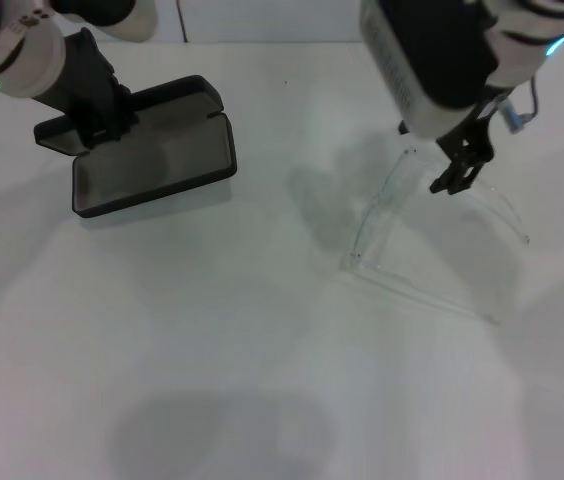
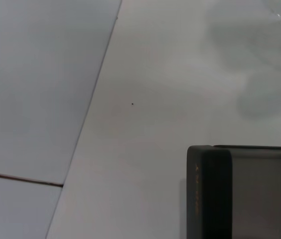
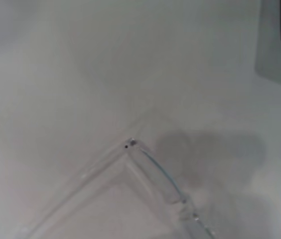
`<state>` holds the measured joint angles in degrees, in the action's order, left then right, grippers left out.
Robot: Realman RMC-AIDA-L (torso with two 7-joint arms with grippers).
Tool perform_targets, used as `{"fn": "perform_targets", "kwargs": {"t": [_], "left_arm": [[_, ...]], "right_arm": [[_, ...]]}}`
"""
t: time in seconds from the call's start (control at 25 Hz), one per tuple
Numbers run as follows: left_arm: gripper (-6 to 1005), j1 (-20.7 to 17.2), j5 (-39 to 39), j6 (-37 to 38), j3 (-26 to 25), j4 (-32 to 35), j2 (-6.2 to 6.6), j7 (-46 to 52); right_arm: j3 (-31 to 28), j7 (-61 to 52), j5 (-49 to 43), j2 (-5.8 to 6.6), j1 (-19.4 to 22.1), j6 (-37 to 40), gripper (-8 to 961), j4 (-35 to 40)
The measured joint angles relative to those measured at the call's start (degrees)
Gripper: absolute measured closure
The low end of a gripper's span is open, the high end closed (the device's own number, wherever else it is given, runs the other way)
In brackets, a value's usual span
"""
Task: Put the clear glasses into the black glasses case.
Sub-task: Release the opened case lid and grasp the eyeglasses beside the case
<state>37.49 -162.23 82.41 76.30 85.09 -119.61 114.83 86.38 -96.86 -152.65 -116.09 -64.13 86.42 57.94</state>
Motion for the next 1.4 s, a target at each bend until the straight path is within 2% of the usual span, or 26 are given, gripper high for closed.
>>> {"fn": "perform_targets", "kwargs": {"t": [0.2, 0.48, 0.6, 1.12, 1.4], "left_arm": [[798, 0.1, 0.1, -0.2, 0.0, 0.0, -0.02, 1.0], [798, 0.1, 0.3, -0.4, 0.2, -0.5, -0.11, 1.7], [798, 0.3, 0.3, -1.0, 0.4, -1.2, -0.11, 1.7], [798, 1.0, 0.2, -1.7, 0.6, -2.3, -0.1, 1.7], [798, 1.0, 0.3, -2.5, 0.7, -3.0, -0.1, 1.7]], "right_arm": [[1.2, 5.9, 2.7, -0.04, -1.8, -4.3, 216, -5.8], [2.0, 9.7, 5.0, -0.08, -3.0, -5.7, 224, -9.3], [2.5, 11.0, 5.7, -0.09, -3.4, -6.9, 282, -10.6], [6.0, 17.5, 11.9, -0.09, -4.2, -14.7, 282, -17.1], [6.4, 20.0, 14.7, -0.09, -5.2, -15.9, 283, -20.9]]}}
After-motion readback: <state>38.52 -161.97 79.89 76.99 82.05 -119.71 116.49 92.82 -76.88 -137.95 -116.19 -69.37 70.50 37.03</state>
